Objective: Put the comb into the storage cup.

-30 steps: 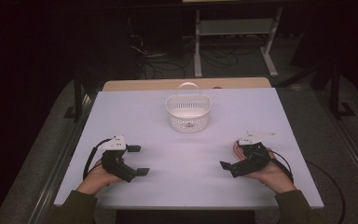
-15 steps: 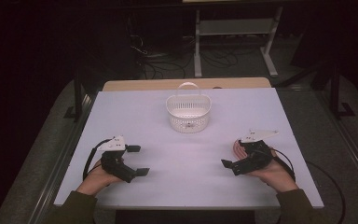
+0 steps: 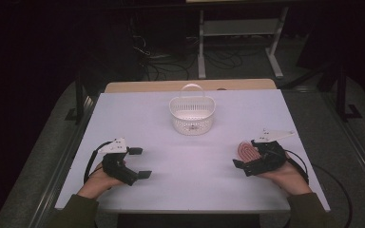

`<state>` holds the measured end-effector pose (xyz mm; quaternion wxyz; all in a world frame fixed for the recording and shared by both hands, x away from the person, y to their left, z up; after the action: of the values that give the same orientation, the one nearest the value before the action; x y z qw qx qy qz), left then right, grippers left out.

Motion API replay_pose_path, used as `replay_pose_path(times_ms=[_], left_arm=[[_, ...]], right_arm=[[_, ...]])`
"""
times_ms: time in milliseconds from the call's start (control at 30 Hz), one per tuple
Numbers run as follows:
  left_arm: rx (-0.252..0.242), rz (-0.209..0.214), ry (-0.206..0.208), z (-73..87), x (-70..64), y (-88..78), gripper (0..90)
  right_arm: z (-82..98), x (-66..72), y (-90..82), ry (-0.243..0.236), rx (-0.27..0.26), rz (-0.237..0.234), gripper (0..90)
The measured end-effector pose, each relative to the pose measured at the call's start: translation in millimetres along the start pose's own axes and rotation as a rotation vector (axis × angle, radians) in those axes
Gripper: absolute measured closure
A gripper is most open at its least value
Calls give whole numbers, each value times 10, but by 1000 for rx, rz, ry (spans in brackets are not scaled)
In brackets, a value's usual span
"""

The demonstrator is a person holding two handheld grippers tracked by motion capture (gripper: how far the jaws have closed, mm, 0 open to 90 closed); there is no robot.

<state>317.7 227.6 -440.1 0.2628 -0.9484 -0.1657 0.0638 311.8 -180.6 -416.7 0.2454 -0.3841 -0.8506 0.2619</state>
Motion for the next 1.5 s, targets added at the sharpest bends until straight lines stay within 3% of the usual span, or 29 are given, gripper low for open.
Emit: replay_pose_path(times_ms=[1500], left_arm=[[-10,10,-1,-8,-9,-1,0]], right_arm=[[93,-474,-387,95,-28,126,3]])
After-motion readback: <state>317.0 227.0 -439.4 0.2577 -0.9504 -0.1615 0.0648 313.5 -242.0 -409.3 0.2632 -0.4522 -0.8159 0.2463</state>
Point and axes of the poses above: each handheld gripper's, and its own axes: y roughly forward along the jaws, z roughly out of its underside, x roughly to its left, the point moved 4 cm from there along y, roughly forward along the jaws, and after that the axes turned 10 degrees about y, right-handed, at the moved point
